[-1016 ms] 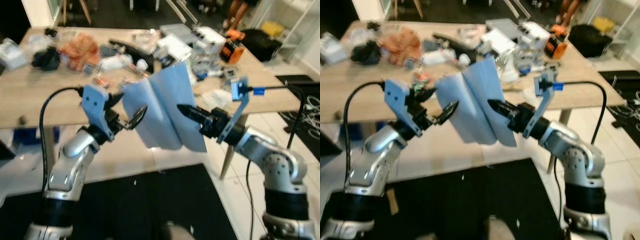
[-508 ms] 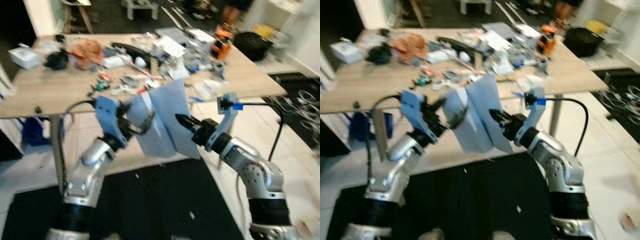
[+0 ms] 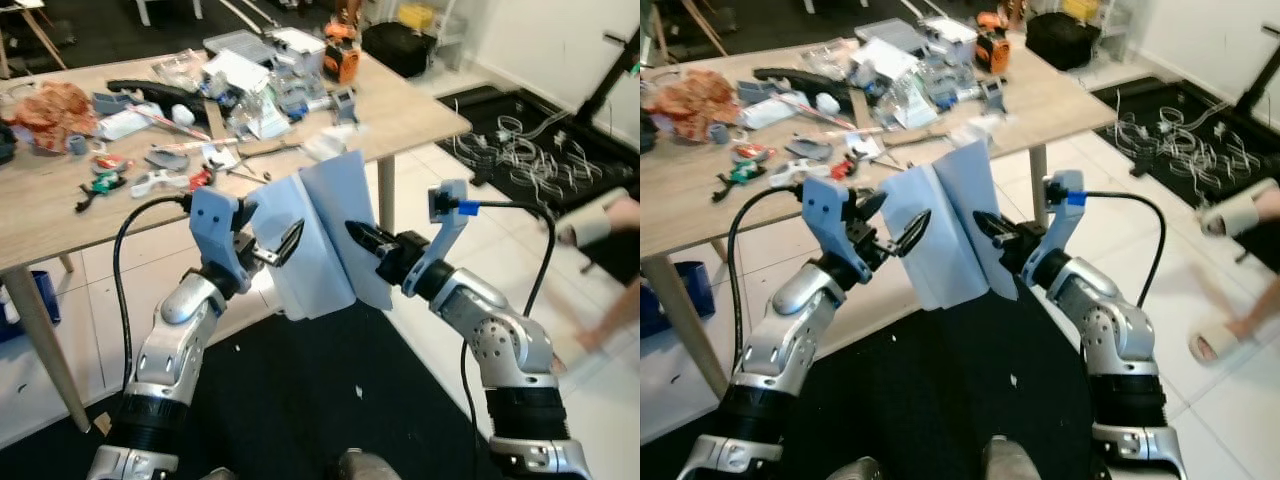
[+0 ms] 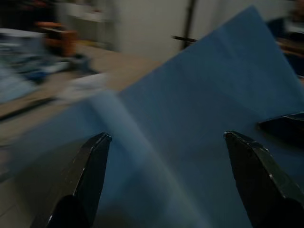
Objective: Picking trash to rubbish bin
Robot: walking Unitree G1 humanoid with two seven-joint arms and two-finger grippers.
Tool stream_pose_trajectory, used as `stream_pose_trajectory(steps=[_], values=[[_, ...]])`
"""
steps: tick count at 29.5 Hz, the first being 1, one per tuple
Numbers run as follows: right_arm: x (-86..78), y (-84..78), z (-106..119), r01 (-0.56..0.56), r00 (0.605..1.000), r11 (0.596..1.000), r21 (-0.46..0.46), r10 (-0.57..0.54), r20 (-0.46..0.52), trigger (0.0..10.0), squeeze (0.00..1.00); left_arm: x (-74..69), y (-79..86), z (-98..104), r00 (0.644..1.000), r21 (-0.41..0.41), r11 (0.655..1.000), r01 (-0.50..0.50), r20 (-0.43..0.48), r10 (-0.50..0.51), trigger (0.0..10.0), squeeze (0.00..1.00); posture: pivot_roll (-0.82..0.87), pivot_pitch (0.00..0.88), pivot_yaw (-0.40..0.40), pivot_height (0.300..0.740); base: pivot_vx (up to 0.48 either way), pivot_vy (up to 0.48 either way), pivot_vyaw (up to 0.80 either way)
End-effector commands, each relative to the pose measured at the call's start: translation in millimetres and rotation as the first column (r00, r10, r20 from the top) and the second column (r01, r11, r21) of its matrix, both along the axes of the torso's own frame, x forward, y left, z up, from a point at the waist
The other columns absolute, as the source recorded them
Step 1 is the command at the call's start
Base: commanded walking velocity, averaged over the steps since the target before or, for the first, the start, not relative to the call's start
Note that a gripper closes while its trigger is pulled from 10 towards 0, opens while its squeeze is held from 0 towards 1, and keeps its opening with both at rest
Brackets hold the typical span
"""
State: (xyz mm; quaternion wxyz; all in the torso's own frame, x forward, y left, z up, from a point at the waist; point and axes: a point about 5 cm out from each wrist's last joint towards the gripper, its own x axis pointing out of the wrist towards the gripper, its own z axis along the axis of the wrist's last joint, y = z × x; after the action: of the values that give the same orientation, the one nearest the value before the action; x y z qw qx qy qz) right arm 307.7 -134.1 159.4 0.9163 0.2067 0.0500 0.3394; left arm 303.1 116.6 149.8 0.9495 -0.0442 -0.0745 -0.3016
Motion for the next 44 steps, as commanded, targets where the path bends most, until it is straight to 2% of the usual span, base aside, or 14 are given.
stream_pose_trajectory(steps=[1, 8, 44], values=[[1.7, -0.1, -0.4, -0.006, 1.0, 1.0, -0.025, 0.006, 0.013, 10.0, 0.0, 1.0, -2.8, -0.5, 1.0, 0.013, 1.0, 0.018, 0.004, -0.018, 10.0, 0.0, -0.05, 0.0, -0.022, 0.74, 0.0, 0.0, -0.8], [2.8, -0.5, -2.5, -0.015, 1.0, 0.999, -0.051, 0.016, 0.015, 10.0, 0.0, 1.3, -3.9, -2.5, 1.0, -0.002, 1.0, 0.022, 0.007, -0.022, 10.0, 0.0, -0.05, 0.0, -0.026, 0.74, 0.0, 0.0, -0.8], [6.1, -0.3, -7.0, -0.036, 0.999, 0.999, -0.036, 0.036, 0.007, 10.0, 0.0, 4.2, -2.7, -6.1, 0.999, -0.042, 0.998, 0.039, 0.011, -0.038, 10.0, 0.0, -0.05, 0.0, -0.033, 0.74, 0.0, 0.0, -0.8]])
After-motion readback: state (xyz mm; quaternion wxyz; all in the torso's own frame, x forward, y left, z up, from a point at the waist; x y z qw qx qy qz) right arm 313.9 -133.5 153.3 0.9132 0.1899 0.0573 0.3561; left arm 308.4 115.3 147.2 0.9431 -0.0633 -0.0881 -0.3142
